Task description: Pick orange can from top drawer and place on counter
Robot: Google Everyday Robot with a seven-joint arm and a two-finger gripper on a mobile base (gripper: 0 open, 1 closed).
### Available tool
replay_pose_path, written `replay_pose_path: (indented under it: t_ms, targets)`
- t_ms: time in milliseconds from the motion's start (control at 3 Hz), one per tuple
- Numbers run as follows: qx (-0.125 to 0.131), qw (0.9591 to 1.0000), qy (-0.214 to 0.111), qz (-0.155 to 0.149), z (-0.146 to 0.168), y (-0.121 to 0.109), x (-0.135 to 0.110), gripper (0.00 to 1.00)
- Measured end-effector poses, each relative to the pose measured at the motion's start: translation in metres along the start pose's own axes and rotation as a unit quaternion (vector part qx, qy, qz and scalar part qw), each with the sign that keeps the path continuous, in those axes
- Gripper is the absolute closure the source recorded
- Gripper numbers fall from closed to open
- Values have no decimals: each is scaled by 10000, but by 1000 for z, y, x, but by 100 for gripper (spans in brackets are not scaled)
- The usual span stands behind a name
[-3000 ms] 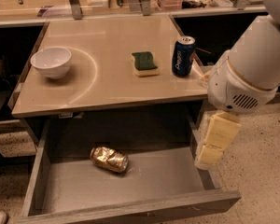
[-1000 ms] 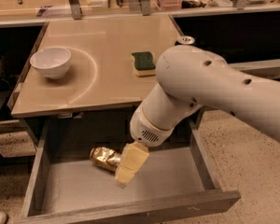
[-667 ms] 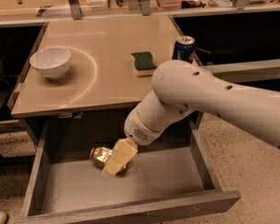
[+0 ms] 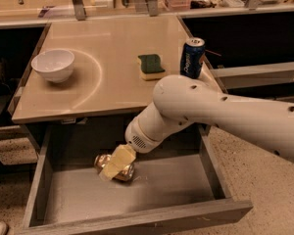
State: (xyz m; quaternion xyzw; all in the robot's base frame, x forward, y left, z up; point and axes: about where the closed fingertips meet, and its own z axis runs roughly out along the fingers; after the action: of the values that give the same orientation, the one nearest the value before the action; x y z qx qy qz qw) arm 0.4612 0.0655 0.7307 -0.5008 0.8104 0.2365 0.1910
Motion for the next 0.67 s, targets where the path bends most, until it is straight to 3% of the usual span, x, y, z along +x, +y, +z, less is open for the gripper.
replay_pose_path:
  t_ms: [333,667]
  targets:
    - [7,10000,-29,41,13,3,1,0]
    - [256,9996,-1,126,40,8,5,0]
